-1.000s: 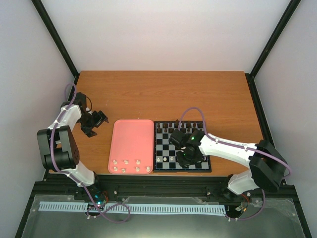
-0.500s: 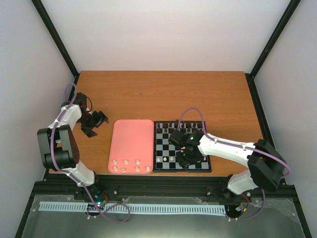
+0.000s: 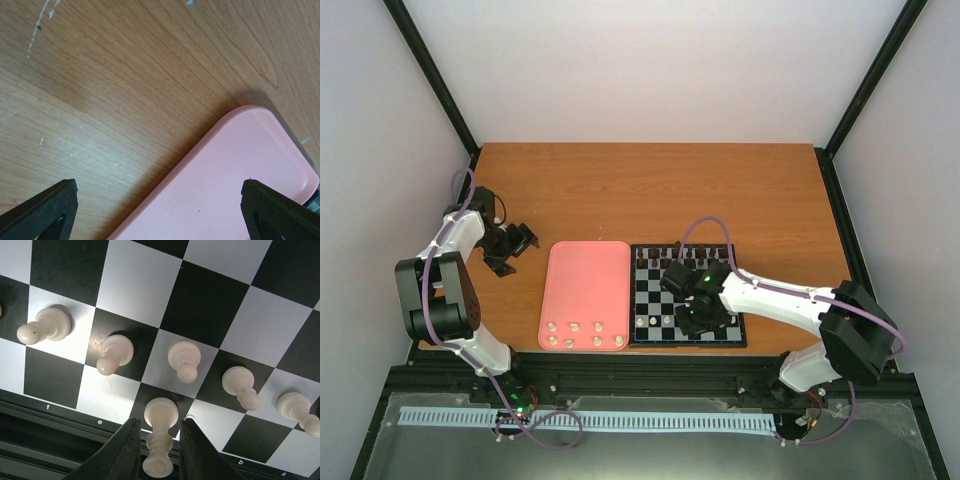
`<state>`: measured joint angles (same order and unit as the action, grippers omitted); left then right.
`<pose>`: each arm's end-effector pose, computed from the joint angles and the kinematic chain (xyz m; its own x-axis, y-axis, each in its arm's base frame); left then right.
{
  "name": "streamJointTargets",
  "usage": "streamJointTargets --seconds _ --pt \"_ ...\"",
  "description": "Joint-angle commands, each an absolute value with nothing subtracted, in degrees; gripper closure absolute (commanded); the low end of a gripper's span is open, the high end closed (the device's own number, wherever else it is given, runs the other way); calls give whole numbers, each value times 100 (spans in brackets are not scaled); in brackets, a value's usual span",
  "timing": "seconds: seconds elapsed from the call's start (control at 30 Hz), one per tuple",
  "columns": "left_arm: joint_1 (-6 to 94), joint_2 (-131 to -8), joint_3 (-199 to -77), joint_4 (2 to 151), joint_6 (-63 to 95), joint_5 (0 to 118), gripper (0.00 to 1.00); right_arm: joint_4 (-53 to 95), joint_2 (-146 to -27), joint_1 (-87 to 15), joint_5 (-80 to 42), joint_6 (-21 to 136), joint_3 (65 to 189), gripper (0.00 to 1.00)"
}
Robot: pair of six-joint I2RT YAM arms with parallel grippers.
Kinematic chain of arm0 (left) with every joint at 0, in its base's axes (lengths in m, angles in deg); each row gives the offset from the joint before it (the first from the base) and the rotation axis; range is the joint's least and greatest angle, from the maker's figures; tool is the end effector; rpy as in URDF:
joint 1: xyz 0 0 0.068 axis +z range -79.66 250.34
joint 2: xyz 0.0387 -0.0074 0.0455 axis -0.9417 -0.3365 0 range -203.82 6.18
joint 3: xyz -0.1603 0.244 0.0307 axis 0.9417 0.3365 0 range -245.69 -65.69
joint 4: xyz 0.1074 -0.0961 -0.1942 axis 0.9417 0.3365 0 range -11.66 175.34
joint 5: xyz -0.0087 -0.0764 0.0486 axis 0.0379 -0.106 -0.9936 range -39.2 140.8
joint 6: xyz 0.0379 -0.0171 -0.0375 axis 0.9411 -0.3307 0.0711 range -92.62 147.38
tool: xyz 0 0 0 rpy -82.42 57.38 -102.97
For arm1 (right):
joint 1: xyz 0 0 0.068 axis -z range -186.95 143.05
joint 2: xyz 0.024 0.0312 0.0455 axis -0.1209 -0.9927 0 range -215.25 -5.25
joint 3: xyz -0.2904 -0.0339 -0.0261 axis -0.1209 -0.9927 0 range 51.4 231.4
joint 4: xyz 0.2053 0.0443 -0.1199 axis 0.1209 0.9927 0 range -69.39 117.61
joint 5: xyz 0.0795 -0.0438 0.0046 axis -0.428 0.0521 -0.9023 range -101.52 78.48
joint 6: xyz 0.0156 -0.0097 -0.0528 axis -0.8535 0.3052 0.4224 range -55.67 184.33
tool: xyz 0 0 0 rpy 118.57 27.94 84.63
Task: Set up the chess pieces on the board
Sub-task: Place the chess piece on the chessboard, then pick up the chess piece from the storage box.
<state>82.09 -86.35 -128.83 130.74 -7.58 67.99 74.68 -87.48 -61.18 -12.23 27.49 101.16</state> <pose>0.2696 0.0444 0.2311 -0.7064 -0.7060 0.0508 -0.6808 0.6581 -0.3216 0.1220 0.1702 0.2143 -0.9536 -0.2982 -0.0410 -0.2999 0.9528 0.0459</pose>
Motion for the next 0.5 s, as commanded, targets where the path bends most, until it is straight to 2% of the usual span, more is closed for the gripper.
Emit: streamJointTargets --seconds 0.0,0.17,0.3,0.47 --pt "8246 -8654 -13082 13086 -769 6809 0 7523 -8525 -6056 -1258 2804 10268 74" --pt "8238 -8636 -13066 13086 -769 6803 0 7744 -8249 -6056 -1218 2833 10676 64" --pt "8238 -8644 -13096 13090 -769 6816 0 7974 -8312 -6072 -1276 2987 11138 61" --pt "8238 -8649 -13082 13082 -778 6820 0 7997 -8710 -6226 -1372 3309 11827 47"
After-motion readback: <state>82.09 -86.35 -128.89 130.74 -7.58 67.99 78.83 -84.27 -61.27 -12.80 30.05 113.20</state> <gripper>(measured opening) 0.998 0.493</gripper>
